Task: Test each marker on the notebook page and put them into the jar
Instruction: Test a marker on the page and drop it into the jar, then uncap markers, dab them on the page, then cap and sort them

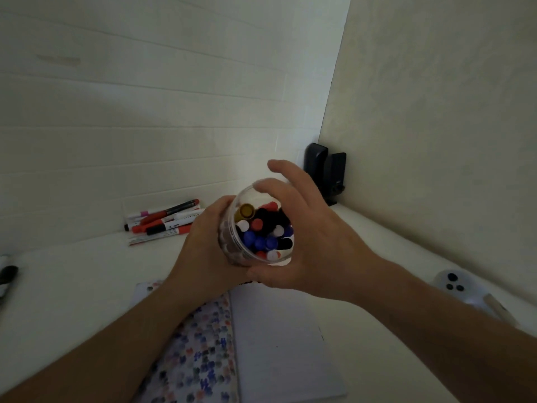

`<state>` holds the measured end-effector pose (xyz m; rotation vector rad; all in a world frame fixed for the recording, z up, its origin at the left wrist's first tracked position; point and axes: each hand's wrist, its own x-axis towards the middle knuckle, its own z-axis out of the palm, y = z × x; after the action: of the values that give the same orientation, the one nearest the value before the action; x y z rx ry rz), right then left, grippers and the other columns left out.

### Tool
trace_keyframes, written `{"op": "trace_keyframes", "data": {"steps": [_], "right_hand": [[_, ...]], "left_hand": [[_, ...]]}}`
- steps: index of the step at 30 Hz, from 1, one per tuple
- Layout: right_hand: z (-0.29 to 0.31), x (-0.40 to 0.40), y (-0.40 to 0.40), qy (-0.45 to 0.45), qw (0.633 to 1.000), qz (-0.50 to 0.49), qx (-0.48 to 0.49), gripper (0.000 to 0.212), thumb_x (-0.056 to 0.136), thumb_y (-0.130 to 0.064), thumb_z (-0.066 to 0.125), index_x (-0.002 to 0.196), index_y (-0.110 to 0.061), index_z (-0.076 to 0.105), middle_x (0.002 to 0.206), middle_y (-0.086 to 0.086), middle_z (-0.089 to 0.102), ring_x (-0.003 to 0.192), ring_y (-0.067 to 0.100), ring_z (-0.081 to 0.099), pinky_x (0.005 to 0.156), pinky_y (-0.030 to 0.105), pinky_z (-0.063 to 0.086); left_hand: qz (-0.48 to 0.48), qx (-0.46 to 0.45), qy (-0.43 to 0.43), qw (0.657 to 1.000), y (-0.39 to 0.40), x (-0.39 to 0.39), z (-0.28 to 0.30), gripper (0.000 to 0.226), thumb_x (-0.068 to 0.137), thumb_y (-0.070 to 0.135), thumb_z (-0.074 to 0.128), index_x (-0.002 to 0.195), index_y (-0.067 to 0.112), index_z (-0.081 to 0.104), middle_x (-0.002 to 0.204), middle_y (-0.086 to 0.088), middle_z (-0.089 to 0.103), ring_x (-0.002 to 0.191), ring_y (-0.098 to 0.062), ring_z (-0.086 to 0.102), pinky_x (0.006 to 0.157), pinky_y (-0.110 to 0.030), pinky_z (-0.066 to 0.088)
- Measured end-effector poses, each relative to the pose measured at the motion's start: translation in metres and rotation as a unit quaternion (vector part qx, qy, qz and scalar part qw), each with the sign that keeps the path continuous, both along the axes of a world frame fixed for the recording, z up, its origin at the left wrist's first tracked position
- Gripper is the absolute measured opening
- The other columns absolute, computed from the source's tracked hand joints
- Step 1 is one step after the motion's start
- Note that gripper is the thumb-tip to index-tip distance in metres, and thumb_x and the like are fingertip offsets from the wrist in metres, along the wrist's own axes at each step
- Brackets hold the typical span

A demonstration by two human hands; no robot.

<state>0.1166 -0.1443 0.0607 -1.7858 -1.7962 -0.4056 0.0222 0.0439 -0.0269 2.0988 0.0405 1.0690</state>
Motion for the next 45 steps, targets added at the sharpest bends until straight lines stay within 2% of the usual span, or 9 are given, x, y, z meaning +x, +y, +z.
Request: {"op": "trace_keyframes", "data": {"steps": [5,8,13,18,23,26,30,38,45], "right_hand": [[0.009,-0.002,-0.001,0.024,0.997,-0.061,-0.043,0.118,0.069,-0.067,0.083,0.159,-0.049,0.009,0.156,-0.01,0.034,0.131,0.01,0.048,0.103,0.041,0.055],[0.023,0.022,-0.003,0.157,0.982,-0.105,-0.015,0.11,0.069,-0.058,0.085,0.157,-0.051,0.019,0.147,-0.007,0.048,0.123,0.011,0.058,0.098,0.041,0.058],[0.052,0.089,-0.02,0.228,0.95,-0.204,-0.07,0.09,0.073,-0.044,0.088,0.152,-0.037,0.045,0.134,-0.007,0.063,0.097,0.009,0.07,0.068,0.021,0.06],[0.049,0.122,-0.032,0.201,0.935,-0.254,-0.143,0.08,0.082,-0.034,0.085,0.152,-0.027,0.047,0.121,-0.009,0.063,0.086,-0.002,0.057,0.061,0.011,0.041],[0.04,0.134,-0.036,0.245,0.925,-0.252,-0.143,0.085,0.083,-0.034,0.084,0.156,-0.03,0.04,0.137,-0.003,0.057,0.097,0.007,0.063,0.069,0.017,0.051],[0.035,0.133,-0.033,0.068,0.939,-0.321,-0.1,0.09,0.079,-0.062,0.075,0.157,-0.03,0.041,0.158,0.0,0.04,0.139,0.026,0.044,0.106,0.044,0.047],[0.012,0.092,-0.005,-0.118,0.967,-0.188,0.122,0.045,0.091,-0.047,0.059,0.12,-0.016,0.073,0.119,0.006,0.063,0.116,0.028,0.054,0.099,0.043,0.047],[-0.076,0.071,0.116,0.045,0.946,-0.152,-0.284,0.07,0.098,-0.046,0.061,0.16,-0.03,0.032,0.163,0.002,0.028,0.142,0.029,0.037,0.113,0.044,0.042],[-0.09,0.096,0.157,0.017,0.942,-0.183,-0.282,0.046,0.104,-0.043,0.051,0.148,-0.032,0.046,0.152,0.001,0.039,0.131,0.03,0.039,0.104,0.046,0.042]], "left_hand": [[-0.057,-0.08,0.047,0.994,-0.019,-0.003,0.002,0.095,0.074,0.038,0.085,0.15,0.012,0.034,0.146,-0.002,0.05,0.125,-0.01,0.055,0.104,-0.037,0.051],[0.036,-0.014,0.092,0.995,-0.008,-0.01,0.003,0.111,0.063,0.051,0.091,0.153,0.042,0.026,0.149,0.023,0.041,0.133,0.002,0.043,0.102,-0.026,0.047],[0.223,0.113,0.177,0.952,0.032,-0.013,-0.017,0.067,0.087,0.042,0.074,0.147,0.035,0.047,0.153,0.006,0.043,0.144,-0.021,0.028,0.122,-0.039,0.02],[0.3,0.148,0.271,0.903,0.051,-0.009,-0.029,0.055,0.091,0.032,0.065,0.145,0.03,0.053,0.149,0.0,0.051,0.134,-0.029,0.039,0.114,-0.044,0.033],[0.276,0.139,0.349,0.885,0.054,-0.005,-0.034,0.044,0.099,0.042,0.051,0.142,0.036,0.054,0.149,0.005,0.051,0.135,-0.024,0.042,0.113,-0.043,0.036],[0.251,0.145,0.343,0.893,0.054,-0.005,-0.034,0.039,0.1,0.043,0.049,0.139,0.038,0.056,0.143,0.005,0.056,0.13,-0.023,0.047,0.11,-0.043,0.039],[0.239,0.15,0.295,0.913,0.051,-0.004,-0.032,0.031,0.1,0.046,0.05,0.127,0.041,0.064,0.131,0.011,0.064,0.123,-0.016,0.052,0.105,-0.042,0.043],[0.068,0.164,0.343,0.923,0.022,-0.011,-0.011,0.041,0.074,0.08,0.059,0.092,0.044,0.064,0.092,0.022,0.058,0.089,0.003,0.053,0.08,-0.027,0.05],[0.042,0.143,0.356,0.923,0.031,-0.009,-0.015,0.035,0.074,0.073,0.064,0.097,0.046,0.07,0.092,0.018,0.058,0.086,0.001,0.057,0.081,-0.03,0.054]]}}
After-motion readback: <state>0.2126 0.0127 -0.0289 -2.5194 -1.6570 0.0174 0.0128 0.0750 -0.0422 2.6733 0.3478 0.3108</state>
